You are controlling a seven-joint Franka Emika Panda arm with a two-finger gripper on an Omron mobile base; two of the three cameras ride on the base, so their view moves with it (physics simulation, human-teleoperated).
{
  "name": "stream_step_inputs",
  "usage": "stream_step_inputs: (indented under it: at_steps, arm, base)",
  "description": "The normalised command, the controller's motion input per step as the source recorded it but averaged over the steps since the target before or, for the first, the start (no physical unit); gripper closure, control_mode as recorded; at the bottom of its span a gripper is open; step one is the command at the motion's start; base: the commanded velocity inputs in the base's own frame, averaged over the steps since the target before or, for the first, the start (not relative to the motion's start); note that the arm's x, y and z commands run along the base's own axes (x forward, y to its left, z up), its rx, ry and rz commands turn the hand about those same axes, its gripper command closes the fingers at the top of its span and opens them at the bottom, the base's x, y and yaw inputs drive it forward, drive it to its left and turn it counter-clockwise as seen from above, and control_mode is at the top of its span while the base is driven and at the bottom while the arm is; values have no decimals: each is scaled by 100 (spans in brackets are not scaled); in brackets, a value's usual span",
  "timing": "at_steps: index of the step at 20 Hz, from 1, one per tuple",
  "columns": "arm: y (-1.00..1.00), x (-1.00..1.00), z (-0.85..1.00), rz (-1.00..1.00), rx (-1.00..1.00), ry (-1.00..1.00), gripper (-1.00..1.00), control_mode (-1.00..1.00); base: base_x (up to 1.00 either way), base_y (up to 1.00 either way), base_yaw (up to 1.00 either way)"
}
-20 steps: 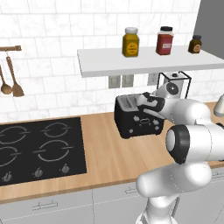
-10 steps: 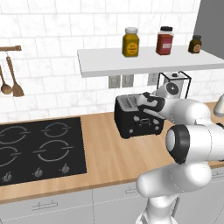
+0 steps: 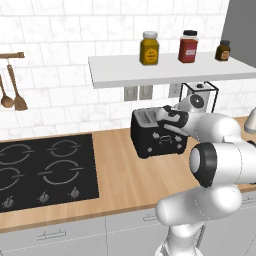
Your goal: Start the toaster. Once the lever pops up, take the bread to the plate on the dining counter.
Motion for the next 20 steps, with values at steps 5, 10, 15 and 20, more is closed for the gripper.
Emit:
stream_step_inputs:
  at_steps: [5,10,15,20]
  arm:
    - [0,0,0,0,0,0,-100,-100]
    - [0,0,0,0,0,0,-100,-100]
    - [0,0,0,0,0,0,-100,-100]
    - [0,0,0,0,0,0,-100,-100]
  base:
    - [0,0,0]
    - [0,0,0]
    - [0,0,0]
    - [0,0,0]
